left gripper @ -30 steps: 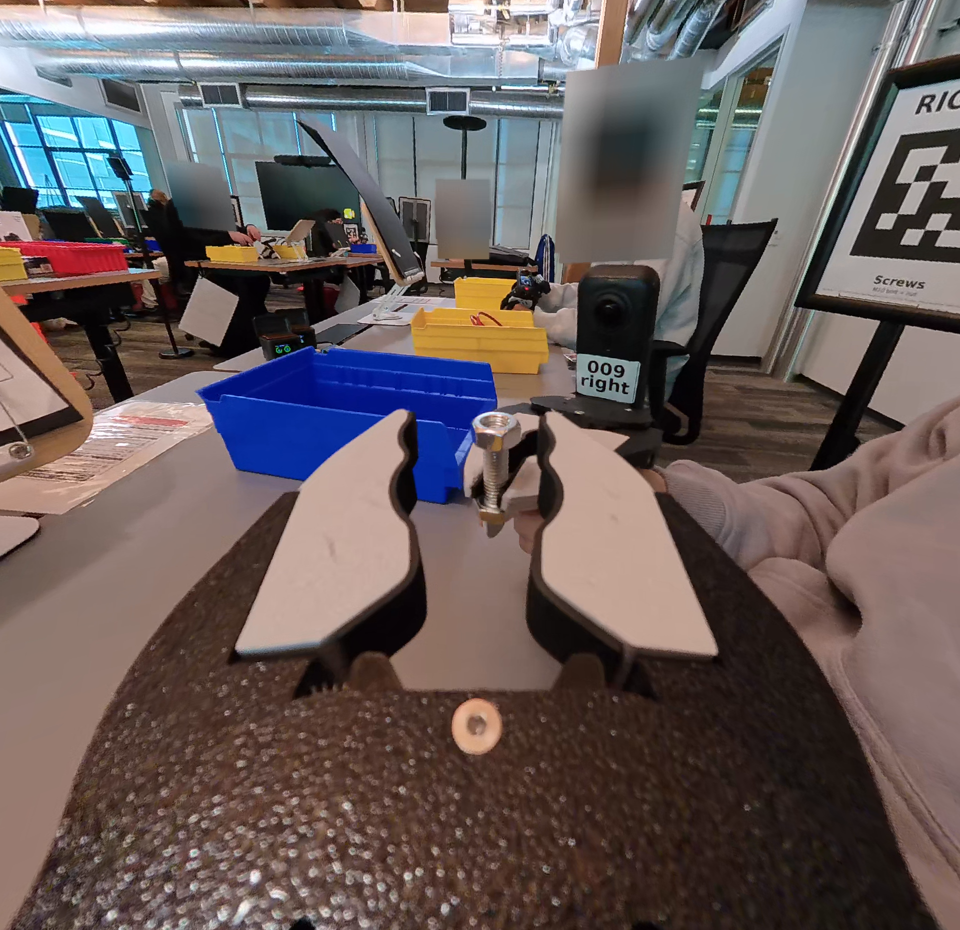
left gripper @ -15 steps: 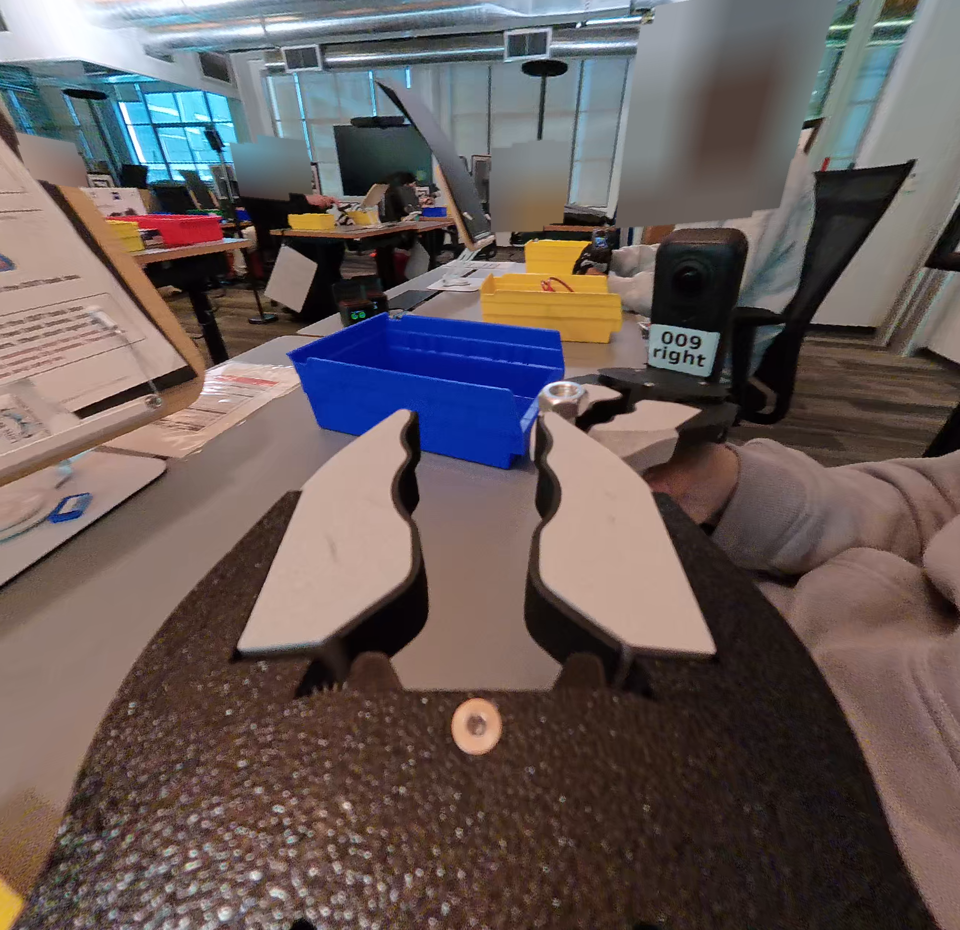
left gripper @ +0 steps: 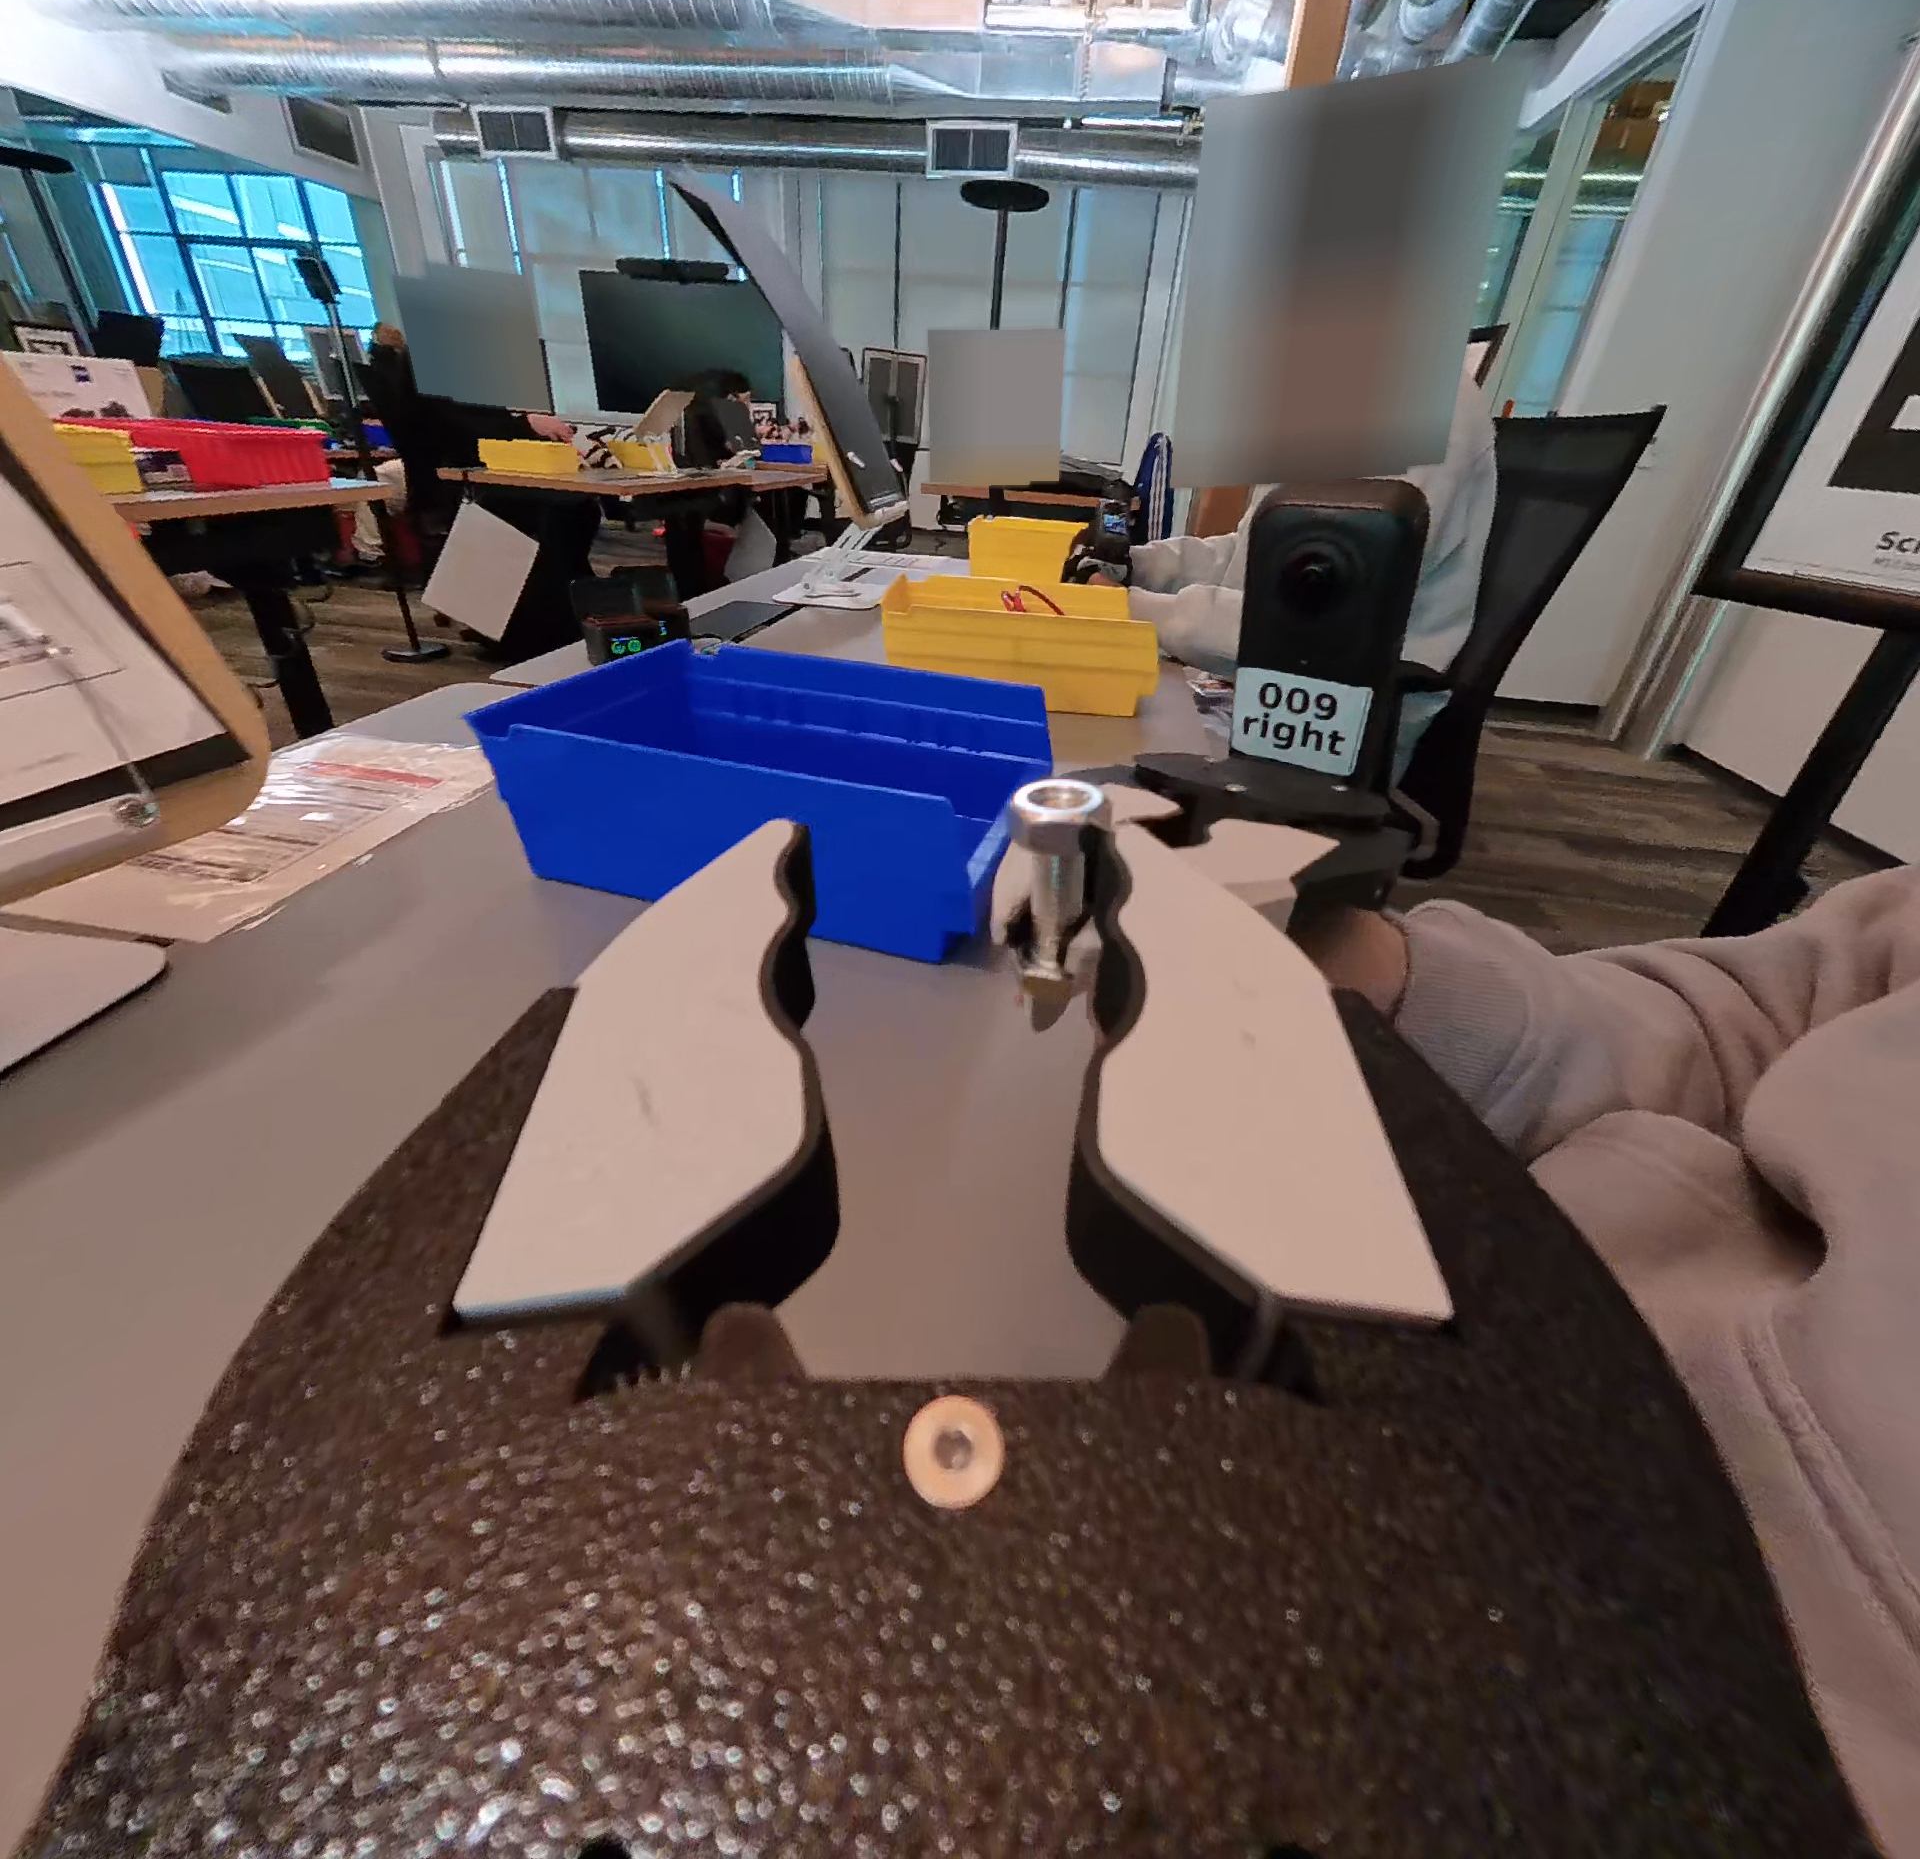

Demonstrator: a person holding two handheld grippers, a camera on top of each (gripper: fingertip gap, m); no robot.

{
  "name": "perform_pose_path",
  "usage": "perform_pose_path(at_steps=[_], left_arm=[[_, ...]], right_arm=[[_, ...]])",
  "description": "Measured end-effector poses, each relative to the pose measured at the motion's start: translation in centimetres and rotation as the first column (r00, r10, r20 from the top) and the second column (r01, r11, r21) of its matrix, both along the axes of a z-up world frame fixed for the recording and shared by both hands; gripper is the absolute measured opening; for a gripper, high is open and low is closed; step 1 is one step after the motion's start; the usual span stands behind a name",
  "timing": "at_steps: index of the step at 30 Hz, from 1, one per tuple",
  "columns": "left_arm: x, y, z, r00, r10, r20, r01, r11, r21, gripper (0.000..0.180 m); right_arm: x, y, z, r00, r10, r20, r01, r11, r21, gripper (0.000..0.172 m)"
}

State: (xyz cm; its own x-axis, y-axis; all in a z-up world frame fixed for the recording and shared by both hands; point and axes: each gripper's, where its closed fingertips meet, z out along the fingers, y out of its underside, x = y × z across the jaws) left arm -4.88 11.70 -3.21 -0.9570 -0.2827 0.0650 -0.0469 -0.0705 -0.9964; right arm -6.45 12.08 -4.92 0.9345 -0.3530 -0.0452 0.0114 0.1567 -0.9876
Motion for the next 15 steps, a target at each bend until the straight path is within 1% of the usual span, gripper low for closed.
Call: perform_pose_path(at_steps=[2,4,7,10,12,14,15], left_arm=[[0.7,0.9,-0.1,0.999,0.041,-0.007,-0.041,0.999,0.004,0.045],[0.5,1.1,0.3,0.999,0.031,-0.005,-0.031,0.999,-0.015,0.045],[-0.5,0.3,1.1,1.0,-0.011,0.006,0.011,0.999,-0.043,0.046],[-1.2,-1.0,0.9,0.999,-0.039,0.011,0.039,0.999,-0.029,0.043],[-1.0,-1.3,0.5,0.999,-0.033,0.005,0.033,0.999,-0.016,0.042],[-0.7,-1.1,0.4,1.0,-0.021,-0.01,0.021,1.0,-0.02,0.044],[-0.5,-0.8,0.3,1.0,-0.014,-0.016,0.014,1.0,-0.016,0.048]], right_arm=[[-0.1,-0.1,0.1,1.0,0.014,0.001,-0.014,1.0,0.007,0.009],[-0.2,0.0,0.2,1.0,0.012,0.008,-0.012,1.0,0.005,0.009],[-0.3,0.3,0.0,1.0,0.013,0.01,-0.013,1.0,-0.006,0.009],[-0.5,0.4,0.0,1.0,0.015,0.012,-0.015,1.0,-0.009,0.009],[-0.5,0.4,0.1,1.0,0.013,0.014,-0.013,1.0,-0.01,0.009],[-0.3,0.3,0.0,1.0,0.005,0.014,-0.005,1.0,-0.011,0.009],[-0.3,0.2,0.0,1.0,0.006,0.008,-0.006,1.0,-0.011,0.009]])
